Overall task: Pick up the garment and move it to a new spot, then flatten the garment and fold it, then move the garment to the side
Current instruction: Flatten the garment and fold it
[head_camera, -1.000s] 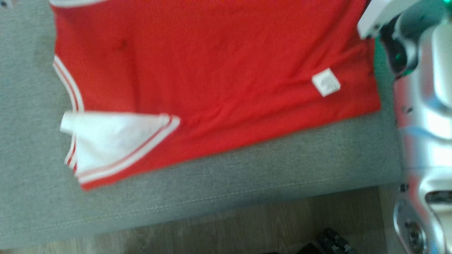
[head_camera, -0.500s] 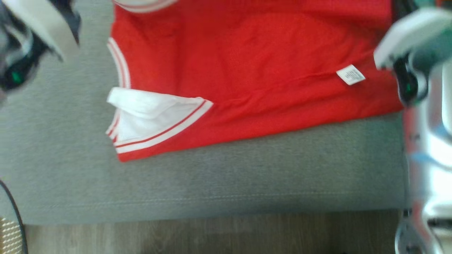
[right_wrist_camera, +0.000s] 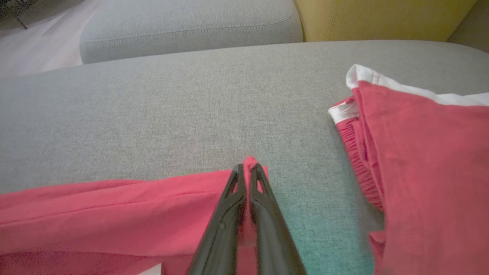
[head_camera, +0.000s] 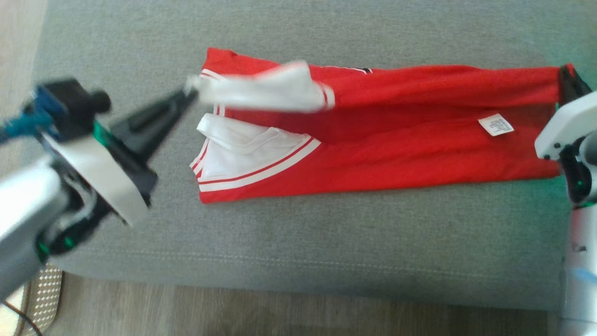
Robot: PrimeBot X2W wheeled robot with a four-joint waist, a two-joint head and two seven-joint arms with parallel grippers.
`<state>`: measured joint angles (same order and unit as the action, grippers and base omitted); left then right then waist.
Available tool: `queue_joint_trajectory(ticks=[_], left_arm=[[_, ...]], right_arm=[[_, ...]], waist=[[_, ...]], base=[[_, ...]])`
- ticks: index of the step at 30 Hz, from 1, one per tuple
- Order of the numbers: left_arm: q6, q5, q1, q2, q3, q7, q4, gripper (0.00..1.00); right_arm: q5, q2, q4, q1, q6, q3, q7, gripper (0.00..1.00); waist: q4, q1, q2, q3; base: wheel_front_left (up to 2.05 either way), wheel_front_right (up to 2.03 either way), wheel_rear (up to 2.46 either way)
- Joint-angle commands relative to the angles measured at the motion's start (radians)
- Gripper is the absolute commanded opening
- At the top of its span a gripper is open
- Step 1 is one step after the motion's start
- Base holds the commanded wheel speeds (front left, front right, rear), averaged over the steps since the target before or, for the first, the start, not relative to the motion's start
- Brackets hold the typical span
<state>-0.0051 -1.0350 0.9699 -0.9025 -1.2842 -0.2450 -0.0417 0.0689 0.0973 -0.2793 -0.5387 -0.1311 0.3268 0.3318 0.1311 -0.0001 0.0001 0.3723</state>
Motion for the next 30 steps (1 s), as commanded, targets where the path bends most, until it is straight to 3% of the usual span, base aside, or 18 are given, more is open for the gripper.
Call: queue_joint_trajectory(ticks=[1, 7, 9, 10, 11, 12, 18, 21, 23, 25, 30], left_arm=[[0.013, -0.008, 0.012, -0.049, 0.048, 0.004, -0.029, 0.0], [0.05, -0.023, -0.073, -0.035, 0.029, 0.023, -0.081, 0.0], [0.062, -0.033, -0.096, -0.022, 0.027, 0.021, -0.076, 0.05], [0.069, -0.039, -0.107, -0.016, 0.027, 0.02, -0.072, 0.31], [0.08, -0.043, -0.117, -0.009, 0.027, 0.017, -0.066, 0.62], [0.094, -0.046, -0.128, -0.002, 0.03, 0.013, -0.06, 1.0], [0.244, -0.072, -0.243, 0.052, 0.121, -0.015, -0.048, 1.0], [0.342, -0.029, -0.336, 0.108, 0.27, -0.016, -0.067, 1.0], [0.402, 0.04, -0.422, 0.164, 0.384, -0.016, -0.084, 1.0], [0.425, 0.082, -0.469, 0.195, 0.434, -0.016, -0.092, 1.0], [0.505, 0.352, -0.675, 0.331, 0.601, -0.017, -0.116, 1.0]], right_arm=[[-0.011, 0.009, 0.049, 0.005, 0.0, -0.011, 0.012, 0.0], [-0.042, 0.017, 0.088, 0.052, 0.0, 0.005, 0.051, 0.0], [-0.046, 0.012, 0.094, 0.061, 0.0, 0.007, 0.056, 0.32], [-0.046, 0.009, 0.096, 0.064, 0.0, 0.008, 0.055, 0.49], [-0.047, 0.005, 0.098, 0.067, 0.0, 0.011, 0.052, 1.0], [-0.048, 0.001, 0.101, 0.07, 0.0, 0.016, 0.047, 1.0], [-0.036, -0.032, 0.154, 0.137, 0.0, 0.079, 0.008, 1.0], [-0.02, -0.042, 0.177, 0.186, 0.0, 0.128, -0.022, 1.0], [-0.001, -0.045, 0.166, 0.214, 0.0, 0.151, -0.04, 1.0], [0.015, -0.046, 0.154, 0.225, 0.0, 0.157, -0.047, 1.0], [0.104, -0.047, 0.039, 0.223, 0.0, 0.171, -0.095, 1.0]], waist=[[0.006, 0.0001, -0.0001, 0.004], [0.021, 0.0001, -0.0001, 0.017], [0.021, 0.0001, -0.0001, 0.017], [0.021, 0.0001, -0.0001, 0.015], [0.02, 0.0001, -0.0001, 0.011], [0.018, 0.0001, -0.0001, 0.005], [0.013, 0.0001, -0.0001, -0.04], [0.017, 0.0001, -0.0001, -0.066], [0.023, 0.0001, -0.0001, -0.085], [0.028, 0.0001, -0.0001, -0.094], [0.055, 0.0001, -0.0001, -0.141]], base=[[0.0, 0.0, 0.0], [0.0, 0.0, 0.0], [0.0, 0.0, 0.0], [0.0, 0.0, 0.0], [0.0, 0.0, 0.0], [0.0, 0.0, 0.0], [0.0, 0.0, 0.0], [0.0, 0.0, 0.0], [0.0, 0.0, 0.0], [0.0, 0.0, 0.0], [0.0, 0.0, 0.0]])
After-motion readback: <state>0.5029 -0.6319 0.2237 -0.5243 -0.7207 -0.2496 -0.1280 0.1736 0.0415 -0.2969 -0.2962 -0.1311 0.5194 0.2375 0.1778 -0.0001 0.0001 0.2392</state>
